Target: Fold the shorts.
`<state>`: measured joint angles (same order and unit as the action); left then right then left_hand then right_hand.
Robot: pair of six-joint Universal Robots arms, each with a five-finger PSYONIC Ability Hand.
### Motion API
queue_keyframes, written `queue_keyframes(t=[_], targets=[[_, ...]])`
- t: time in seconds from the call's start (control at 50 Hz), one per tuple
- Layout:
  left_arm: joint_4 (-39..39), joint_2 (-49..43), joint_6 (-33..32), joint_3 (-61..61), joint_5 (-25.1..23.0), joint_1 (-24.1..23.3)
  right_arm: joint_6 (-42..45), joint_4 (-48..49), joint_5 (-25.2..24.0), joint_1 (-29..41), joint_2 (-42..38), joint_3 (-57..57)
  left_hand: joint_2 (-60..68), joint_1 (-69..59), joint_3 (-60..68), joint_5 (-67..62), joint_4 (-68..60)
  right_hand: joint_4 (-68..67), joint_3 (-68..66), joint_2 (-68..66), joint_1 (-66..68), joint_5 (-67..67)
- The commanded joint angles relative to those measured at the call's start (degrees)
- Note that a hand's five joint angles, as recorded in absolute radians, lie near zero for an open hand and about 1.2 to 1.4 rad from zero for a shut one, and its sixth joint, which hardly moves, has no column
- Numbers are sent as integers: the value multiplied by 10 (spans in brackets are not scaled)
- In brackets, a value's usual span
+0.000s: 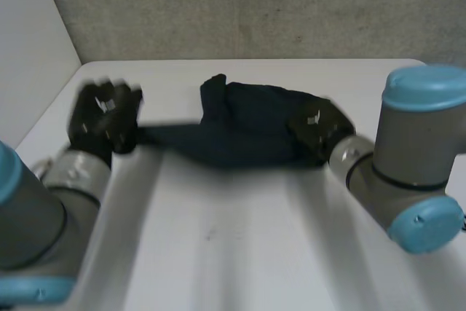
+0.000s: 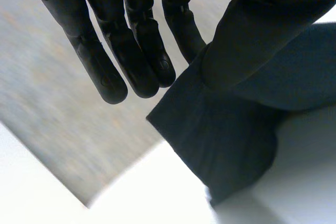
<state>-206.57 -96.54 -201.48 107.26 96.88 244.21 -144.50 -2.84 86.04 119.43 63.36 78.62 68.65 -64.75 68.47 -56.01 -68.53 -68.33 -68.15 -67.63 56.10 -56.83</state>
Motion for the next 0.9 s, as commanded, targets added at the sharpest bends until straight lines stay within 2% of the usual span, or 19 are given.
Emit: queue_keyframes(t=[0.02,0.16,0.26,0.32,0.48,0.64,0.72,0.74,0.8,0.9], targets=[[30,-38,-8,86,-22,-9,14,-40,-6,-1,-6,62,114,-152,115,-140,-115,-117,-119,-124,239,-132],[179,37,-22,108,-20,-5,43,-82,-11,-3,40,101,114,-152,115,-140,-115,-117,-119,-124,239,-132],[308,91,-28,127,-27,-8,97,-172,-25,-4,70,138,114,-152,115,-140,-115,-117,-119,-124,239,-132],[340,105,-39,137,-26,-8,128,-221,-29,-4,78,170,114,-152,115,-140,-115,-117,-119,-124,239,-132],[287,133,-63,126,-23,-6,126,-143,-25,-24,104,196,114,-152,115,-140,-115,-117,-119,-124,239,-132],[264,152,-121,46,-28,-15,125,-178,-30,-35,133,175,114,-152,115,-140,-115,-117,-119,-124,239,-132],[190,84,-140,-28,-33,-16,98,-158,-27,-45,127,109,114,-152,115,-140,-115,-117,-119,-124,239,-132],[168,39,-142,-62,-29,-20,90,-150,-25,-46,123,95,114,-152,115,-140,-115,-117,-119,-124,239,-132],[145,-31,-142,-129,-27,-29,70,-112,-23,-49,75,43,114,-152,115,-140,-115,-117,-119,-124,239,-132],[129,-199,-144,-294,-29,-43,65,-67,-15,-45,0,-47,114,-152,115,-140,-115,-117,-119,-124,239,-132]])
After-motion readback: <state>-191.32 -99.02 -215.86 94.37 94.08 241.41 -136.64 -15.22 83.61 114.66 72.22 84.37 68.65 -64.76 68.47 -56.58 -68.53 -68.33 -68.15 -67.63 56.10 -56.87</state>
